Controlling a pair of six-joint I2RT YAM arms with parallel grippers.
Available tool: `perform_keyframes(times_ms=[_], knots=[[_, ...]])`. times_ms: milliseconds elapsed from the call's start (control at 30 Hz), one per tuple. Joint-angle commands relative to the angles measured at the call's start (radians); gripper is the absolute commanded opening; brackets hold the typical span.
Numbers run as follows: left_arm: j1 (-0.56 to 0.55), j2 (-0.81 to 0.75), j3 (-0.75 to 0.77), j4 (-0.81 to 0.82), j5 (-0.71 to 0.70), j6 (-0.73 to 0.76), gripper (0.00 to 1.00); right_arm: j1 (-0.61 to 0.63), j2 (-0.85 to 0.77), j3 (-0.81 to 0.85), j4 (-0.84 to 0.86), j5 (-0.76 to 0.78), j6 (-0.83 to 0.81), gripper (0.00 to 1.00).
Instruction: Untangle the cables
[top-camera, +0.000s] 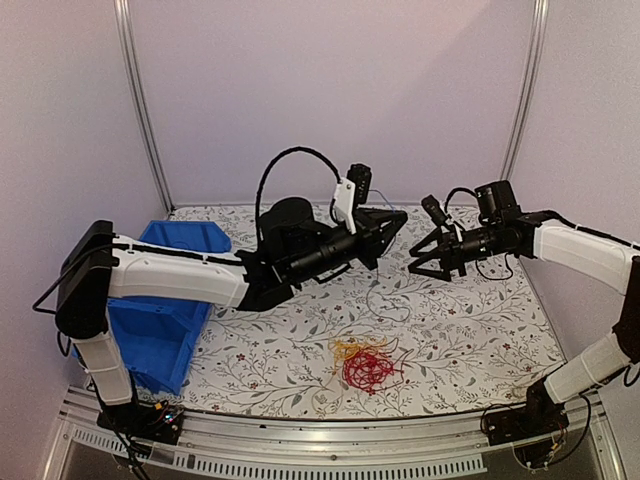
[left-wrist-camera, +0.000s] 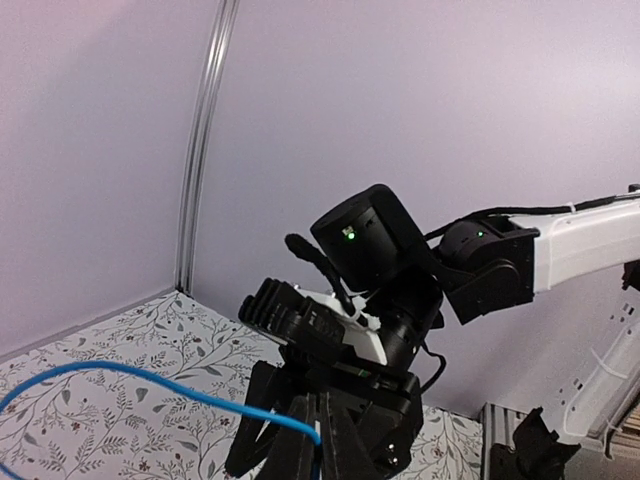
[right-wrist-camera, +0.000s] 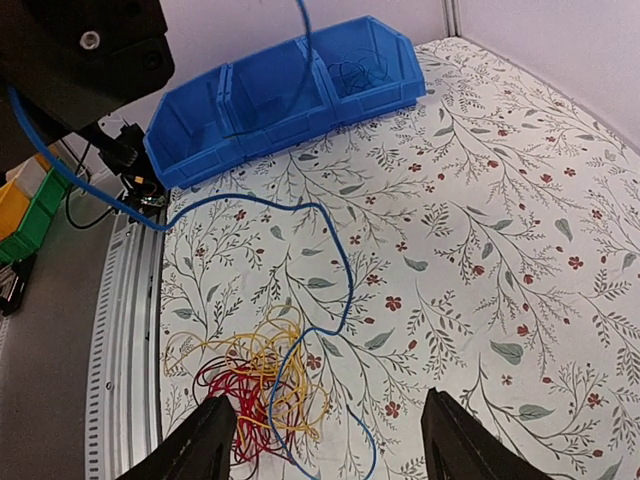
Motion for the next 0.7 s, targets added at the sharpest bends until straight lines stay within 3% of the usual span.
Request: perform_keyframes(times_ms=[0, 400, 667], knots=[[0.011, -0.051, 0.028, 0.013, 0.005, 0.0, 0.0, 0.05, 0.008, -0.003, -0.045, 0.012, -0.069, 0.68], [0.011, -0.093, 0.02, 0.036, -0.002, 0.006, 0.0, 0.068, 0.078, 0.017, -0.084, -0.004, -0.098, 0.7], [0.011, -0.117, 0.007, 0.049, -0.008, 0.028, 0.0, 0.072, 0.221, 0.087, -0.106, 0.022, -0.031, 0.69]])
